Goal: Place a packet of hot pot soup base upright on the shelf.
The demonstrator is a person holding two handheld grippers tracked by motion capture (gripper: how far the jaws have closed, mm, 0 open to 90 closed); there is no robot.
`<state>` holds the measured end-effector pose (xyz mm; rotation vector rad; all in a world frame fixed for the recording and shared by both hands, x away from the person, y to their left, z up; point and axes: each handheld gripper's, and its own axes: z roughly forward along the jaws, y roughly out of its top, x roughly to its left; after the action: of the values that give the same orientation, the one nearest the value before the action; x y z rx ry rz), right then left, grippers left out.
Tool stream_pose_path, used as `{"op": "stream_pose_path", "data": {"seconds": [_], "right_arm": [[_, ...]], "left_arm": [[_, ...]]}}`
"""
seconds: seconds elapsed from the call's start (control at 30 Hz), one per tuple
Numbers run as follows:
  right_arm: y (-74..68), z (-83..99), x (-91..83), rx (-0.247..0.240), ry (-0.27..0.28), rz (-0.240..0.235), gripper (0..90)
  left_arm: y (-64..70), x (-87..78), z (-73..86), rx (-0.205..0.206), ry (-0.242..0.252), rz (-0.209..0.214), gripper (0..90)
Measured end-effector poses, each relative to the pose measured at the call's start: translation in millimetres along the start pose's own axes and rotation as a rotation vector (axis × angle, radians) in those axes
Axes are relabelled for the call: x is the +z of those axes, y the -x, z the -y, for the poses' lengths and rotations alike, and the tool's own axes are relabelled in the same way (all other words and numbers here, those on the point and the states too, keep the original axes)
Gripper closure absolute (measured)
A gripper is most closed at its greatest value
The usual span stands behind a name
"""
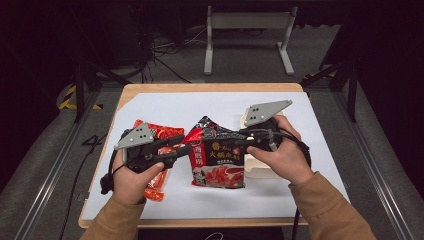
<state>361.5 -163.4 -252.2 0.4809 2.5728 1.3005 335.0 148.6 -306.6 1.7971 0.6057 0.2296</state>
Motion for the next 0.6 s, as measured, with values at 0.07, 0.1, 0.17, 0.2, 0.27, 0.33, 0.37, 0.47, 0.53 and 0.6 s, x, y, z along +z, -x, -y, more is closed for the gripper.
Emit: {"op": "stream_pose_path", "data": {"seconds": [0.07,0.1,0.17,0.2,0.27,0.33,0.37,0.47,0.53,0.6], "right_arm": [[2.6,-2.9,-4.6,-0.001,0.006,0.008,76.1],[3.8,-4.8,-7.7,0.0,0.011,0.013,76.0],[4.9,-8.1,-12.8,0.001,0.015,0.026,76.0],[5.3,-10.0,-15.4,-0.002,0.017,0.033,76.0],[6.1,-14.3,-21.1,-0.008,0.021,0.05,76.0],[7.5,-17.5,-25.6,-0.013,0.027,0.061,76.0],[8.8,-19.7,-28.7,-0.016,0.03,0.07,76.1],[12.9,-23.3,-35.5,-0.013,0.039,0.085,76.0],[17.4,-25.1,-41.2,-0.008,0.048,0.099,76.0],[18.7,-25.5,-42.8,-0.006,0.049,0.102,76.0]], "left_arm": [[-0.4,0.5,-0.1,0.005,-0.007,-0.01,46.8],[-0.5,0.8,0.1,0.008,-0.015,-0.011,43.9],[-1.0,1.8,1.2,0.021,-0.034,-0.021,40.0],[-1.6,2.5,2.1,0.025,-0.039,-0.026,37.9],[-3.6,3.3,3.4,0.024,-0.049,-0.034,34.6],[-5.0,4.6,4.3,0.017,-0.055,-0.037,33.2],[-5.5,5.1,4.5,0.02,-0.057,-0.043,31.5],[-6.6,6.9,5.2,0.022,-0.058,-0.05,27.2],[-7.6,7.7,5.7,0.022,-0.06,-0.056,25.8],[-8.5,7.9,6.0,0.023,-0.062,-0.057,24.8]]}}
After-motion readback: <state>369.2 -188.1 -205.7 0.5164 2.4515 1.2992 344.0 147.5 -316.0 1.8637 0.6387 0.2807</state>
